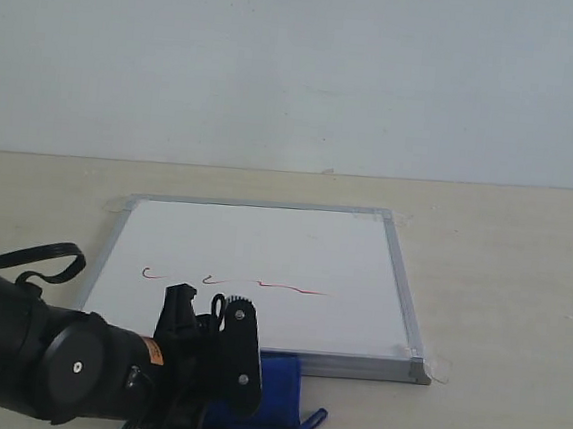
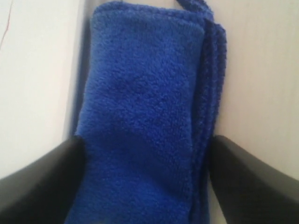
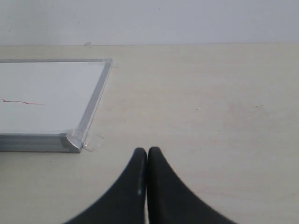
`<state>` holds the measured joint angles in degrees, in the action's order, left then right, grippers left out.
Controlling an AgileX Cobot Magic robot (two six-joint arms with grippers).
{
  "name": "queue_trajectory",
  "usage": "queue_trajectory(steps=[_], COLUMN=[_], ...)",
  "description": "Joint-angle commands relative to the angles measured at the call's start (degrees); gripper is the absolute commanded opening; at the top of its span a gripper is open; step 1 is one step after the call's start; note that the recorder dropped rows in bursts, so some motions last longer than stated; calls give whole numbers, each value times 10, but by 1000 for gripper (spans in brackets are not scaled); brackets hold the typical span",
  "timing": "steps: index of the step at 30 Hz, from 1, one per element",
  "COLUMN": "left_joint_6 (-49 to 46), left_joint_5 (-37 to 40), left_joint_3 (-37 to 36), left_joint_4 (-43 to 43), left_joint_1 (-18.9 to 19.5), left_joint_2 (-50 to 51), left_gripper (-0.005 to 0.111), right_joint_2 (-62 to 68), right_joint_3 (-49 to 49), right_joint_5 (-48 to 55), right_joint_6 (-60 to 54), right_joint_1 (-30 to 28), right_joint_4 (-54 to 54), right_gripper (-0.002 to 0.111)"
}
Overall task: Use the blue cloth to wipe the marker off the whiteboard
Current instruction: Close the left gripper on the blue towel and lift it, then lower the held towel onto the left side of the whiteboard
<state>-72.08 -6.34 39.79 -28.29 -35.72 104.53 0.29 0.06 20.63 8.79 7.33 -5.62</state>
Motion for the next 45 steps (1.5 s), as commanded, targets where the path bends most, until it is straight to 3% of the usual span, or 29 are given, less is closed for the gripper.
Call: queue_trajectory(steps=[1,5,8,19,32,41,45], left_joint_6=[1,1,1,-2,22,98,146], left_joint_5=[7,2,7,39,144,130,79], left_joint_3=[9,9,9,9,9,9,10], left_joint_4=[-4,-4,-4,-4,-10,-11,-11], left_joint_1=[-2,-2,-2,-2,-2,1,40], left_joint_2=[32,38,38,38,-84,-205,-229], left_gripper=[71,70,63,5,4,4,4], right_joint_2=[-3,-3,-3,-3,-3,-3,-3], right_joint_3=[-1,-1,-1,-1,-1,-1,-1], right_joint_5=[-2,-2,-2,-2,-2,-2,-2], right_joint_6=[0,0,0,0,0,0,0], right_joint_1=[-4,-4,-4,-4,-4,-4,-4], right_joint_4=[-3,-3,-3,-3,-3,-3,-3], right_gripper=[0,0,0,0,0,0,0])
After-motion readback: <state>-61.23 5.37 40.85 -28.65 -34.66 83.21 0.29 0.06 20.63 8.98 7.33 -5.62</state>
